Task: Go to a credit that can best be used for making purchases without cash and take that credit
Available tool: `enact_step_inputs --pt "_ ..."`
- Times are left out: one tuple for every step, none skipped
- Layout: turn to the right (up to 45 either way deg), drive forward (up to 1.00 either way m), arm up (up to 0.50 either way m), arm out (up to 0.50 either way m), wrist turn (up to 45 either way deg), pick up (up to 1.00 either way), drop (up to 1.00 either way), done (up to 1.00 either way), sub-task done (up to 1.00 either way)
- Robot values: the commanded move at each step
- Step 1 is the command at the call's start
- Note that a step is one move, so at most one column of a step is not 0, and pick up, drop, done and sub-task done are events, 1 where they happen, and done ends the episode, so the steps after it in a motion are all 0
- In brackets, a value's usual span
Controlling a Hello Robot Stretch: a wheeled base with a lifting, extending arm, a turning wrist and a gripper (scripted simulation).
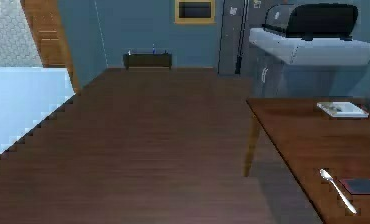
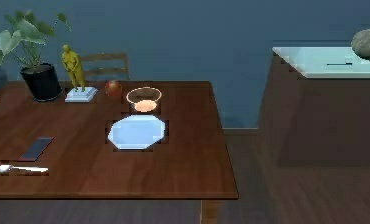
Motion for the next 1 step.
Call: enact_step_inputs --pt "-45.0 0.0 0.0 0.0 0.0 0.0 0.0 0.0 0.0"
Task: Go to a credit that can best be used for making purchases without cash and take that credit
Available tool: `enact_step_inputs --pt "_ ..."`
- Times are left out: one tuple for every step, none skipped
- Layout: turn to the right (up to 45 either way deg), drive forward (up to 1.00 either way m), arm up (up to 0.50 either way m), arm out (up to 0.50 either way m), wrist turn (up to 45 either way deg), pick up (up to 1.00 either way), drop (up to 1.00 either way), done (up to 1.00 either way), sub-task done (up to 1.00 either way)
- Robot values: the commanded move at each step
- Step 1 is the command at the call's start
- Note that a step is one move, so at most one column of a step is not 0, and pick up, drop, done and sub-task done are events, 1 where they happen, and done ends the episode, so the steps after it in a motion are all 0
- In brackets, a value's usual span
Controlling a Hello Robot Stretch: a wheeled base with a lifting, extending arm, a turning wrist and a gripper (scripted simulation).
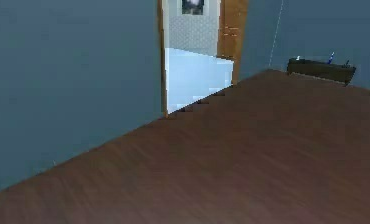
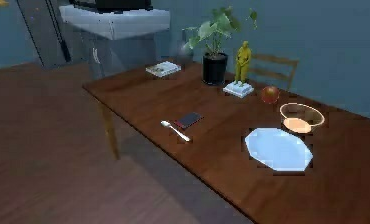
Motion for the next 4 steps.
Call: enact_step_inputs --pt "-42.0 0.0 0.0 0.0 0.0 0.0 0.0 0.0 0.0" --pt "-3.0 0.0 0.0 0.0 0.0 0.0 0.0 0.0 0.0" --pt "0.0 0.1 0.0 0.0 0.0 0.0 0.0 0.0 0.0" --pt "-45.0 0.0 0.0 0.0 0.0 0.0 0.0 0.0 0.0"
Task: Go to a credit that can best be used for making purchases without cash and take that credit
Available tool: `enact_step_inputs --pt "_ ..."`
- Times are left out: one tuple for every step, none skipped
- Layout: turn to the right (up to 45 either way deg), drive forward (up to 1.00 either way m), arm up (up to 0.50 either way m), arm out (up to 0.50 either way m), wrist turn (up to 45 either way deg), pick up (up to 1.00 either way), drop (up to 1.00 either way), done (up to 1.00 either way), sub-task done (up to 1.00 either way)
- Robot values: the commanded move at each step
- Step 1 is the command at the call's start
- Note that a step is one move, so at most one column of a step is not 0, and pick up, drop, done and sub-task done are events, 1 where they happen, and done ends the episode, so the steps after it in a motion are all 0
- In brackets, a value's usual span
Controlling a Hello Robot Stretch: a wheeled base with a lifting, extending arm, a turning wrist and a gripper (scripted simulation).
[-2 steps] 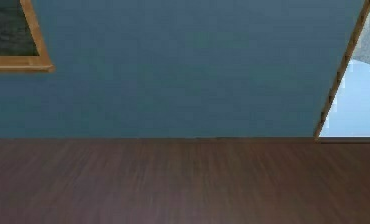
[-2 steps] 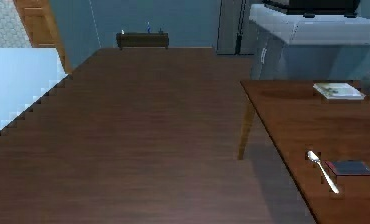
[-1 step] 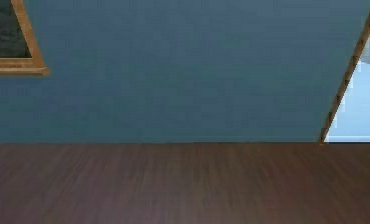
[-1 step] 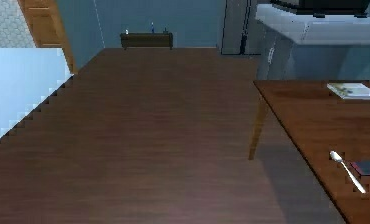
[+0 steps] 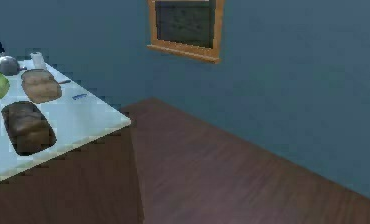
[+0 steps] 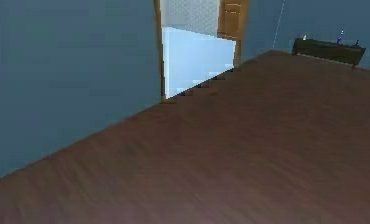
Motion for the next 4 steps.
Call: enact_step_inputs --pt "-21.0 0.0 0.0 0.0 0.0 0.0 0.0 0.0 0.0" --pt "0.0 0.25 0.0 0.0 0.0 0.0 0.0 0.0 0.0" --pt "-45.0 0.0 0.0 0.0 0.0 0.0 0.0 0.0 0.0" --pt "-45.0 0.0 0.0 0.0 0.0 0.0 0.0 0.0 0.0"
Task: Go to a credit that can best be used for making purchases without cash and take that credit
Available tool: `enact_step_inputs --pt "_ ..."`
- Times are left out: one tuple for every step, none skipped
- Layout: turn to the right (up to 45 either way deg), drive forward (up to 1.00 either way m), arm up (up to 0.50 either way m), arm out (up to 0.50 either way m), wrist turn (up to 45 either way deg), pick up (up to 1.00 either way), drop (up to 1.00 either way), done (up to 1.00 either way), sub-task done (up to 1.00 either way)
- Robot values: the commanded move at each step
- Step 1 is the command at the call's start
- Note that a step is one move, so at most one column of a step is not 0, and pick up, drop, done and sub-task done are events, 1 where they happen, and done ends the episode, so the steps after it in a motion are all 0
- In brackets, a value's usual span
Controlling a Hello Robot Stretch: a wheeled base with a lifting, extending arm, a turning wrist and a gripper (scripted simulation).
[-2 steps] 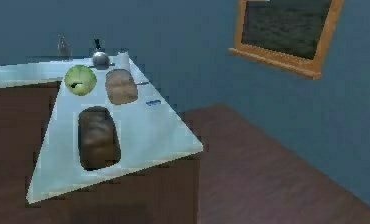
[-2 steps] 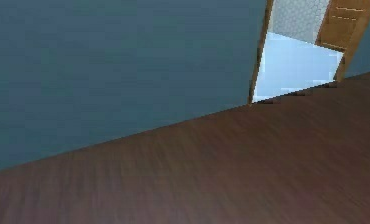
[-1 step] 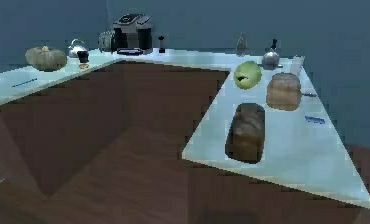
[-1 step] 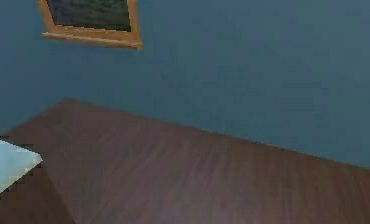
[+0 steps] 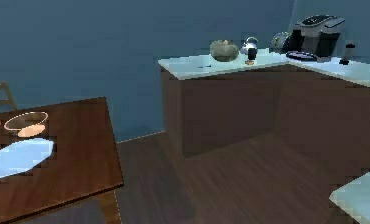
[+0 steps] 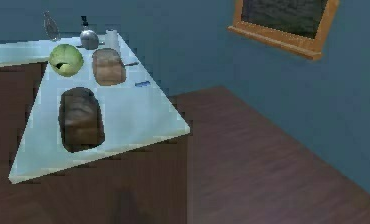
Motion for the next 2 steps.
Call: enact_step_inputs --pt "-9.0 0.0 0.0 0.0 0.0 0.0 0.0 0.0 0.0" --pt "45.0 0.0 0.0 0.0 0.0 0.0 0.0 0.0 0.0"
